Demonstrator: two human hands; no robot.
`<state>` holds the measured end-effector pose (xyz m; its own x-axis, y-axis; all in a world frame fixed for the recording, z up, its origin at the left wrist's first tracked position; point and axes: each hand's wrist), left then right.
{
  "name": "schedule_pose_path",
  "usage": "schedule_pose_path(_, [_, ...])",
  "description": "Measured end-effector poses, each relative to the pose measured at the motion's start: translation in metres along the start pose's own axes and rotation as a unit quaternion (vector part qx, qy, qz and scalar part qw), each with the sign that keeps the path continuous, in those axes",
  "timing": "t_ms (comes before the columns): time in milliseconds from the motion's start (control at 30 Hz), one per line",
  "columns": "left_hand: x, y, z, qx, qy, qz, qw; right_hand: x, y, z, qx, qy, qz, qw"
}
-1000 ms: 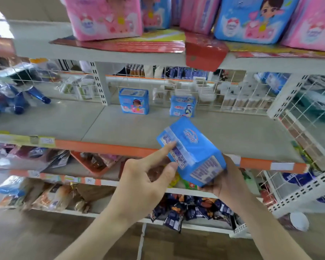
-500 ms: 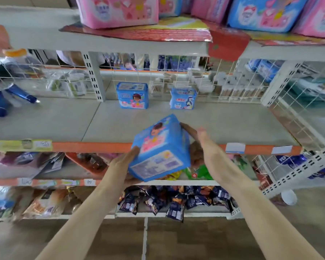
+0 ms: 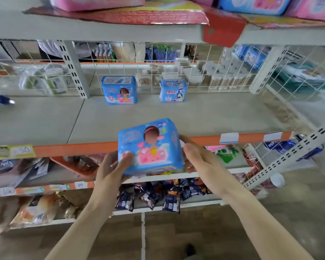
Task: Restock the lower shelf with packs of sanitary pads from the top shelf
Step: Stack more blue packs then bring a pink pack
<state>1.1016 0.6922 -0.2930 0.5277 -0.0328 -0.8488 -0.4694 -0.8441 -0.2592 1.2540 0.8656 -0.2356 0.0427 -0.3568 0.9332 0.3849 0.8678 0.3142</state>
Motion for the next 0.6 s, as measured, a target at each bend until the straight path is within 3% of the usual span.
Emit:
schedule_pose_path(200, [-0.011, -0.041, -0.005, -0.027, -0.111, 0.095, 0.989, -0.033, 0.024, 0.012, -0.024, -0.005, -0.022, 0.999])
schedule_pose_path(467, [-0.014, -0.077, 0.012, -0.042, -0.135, 0.151, 0.978, -0.067, 0.070, 0.044, -0.001, 0.015, 0.022, 1.000])
schedule_pose_path(600, [-0.004, -0.090, 0.017, -0.084, -0.141, 0.186, 0.969, -0.081, 0.078, 0.057, -0.001, 0.040, 0.000, 0.999])
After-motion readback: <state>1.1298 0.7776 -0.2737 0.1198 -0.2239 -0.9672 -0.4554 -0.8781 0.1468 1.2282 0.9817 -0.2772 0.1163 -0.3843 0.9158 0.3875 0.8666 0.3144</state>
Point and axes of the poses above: each hand's wrist, its own z-axis towards the middle knuckle, its own y-axis out of the back of the hand, x = y × z, and after that the axes turned 15 degrees about y, right-handed
